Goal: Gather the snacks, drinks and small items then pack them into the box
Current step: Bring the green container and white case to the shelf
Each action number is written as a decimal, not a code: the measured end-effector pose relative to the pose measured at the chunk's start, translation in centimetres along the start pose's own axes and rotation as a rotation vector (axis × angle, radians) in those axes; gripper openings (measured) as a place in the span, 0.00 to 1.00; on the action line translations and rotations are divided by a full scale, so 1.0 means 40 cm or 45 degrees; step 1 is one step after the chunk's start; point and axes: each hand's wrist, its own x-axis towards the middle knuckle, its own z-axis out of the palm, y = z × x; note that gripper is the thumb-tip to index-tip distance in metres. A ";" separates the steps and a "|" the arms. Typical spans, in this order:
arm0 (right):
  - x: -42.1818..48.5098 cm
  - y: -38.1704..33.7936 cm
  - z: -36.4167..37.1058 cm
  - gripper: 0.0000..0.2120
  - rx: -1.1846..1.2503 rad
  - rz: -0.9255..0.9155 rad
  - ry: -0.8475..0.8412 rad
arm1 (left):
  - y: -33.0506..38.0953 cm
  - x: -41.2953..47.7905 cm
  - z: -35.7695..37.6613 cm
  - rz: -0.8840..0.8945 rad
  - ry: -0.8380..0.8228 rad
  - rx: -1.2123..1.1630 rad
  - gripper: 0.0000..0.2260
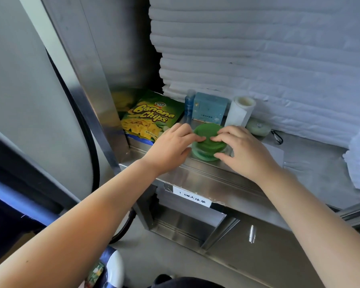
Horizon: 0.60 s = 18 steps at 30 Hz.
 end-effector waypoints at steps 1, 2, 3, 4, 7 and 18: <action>-0.005 -0.006 0.004 0.20 -0.012 0.042 0.013 | -0.004 0.000 0.000 0.001 -0.005 -0.013 0.18; -0.010 -0.010 0.010 0.21 -0.002 0.088 0.014 | -0.007 -0.001 0.002 -0.004 -0.009 -0.032 0.18; -0.013 -0.013 0.017 0.22 0.017 0.123 0.011 | -0.009 -0.001 0.006 -0.013 -0.012 -0.054 0.18; -0.015 -0.013 0.022 0.22 0.024 0.139 0.009 | -0.010 -0.002 0.011 -0.020 -0.012 -0.074 0.17; -0.014 -0.009 0.031 0.20 0.085 0.172 -0.015 | -0.006 -0.003 0.026 -0.002 -0.002 -0.095 0.16; 0.037 -0.007 0.062 0.18 0.239 0.208 -0.035 | -0.045 0.003 0.014 -0.071 0.028 -0.056 0.14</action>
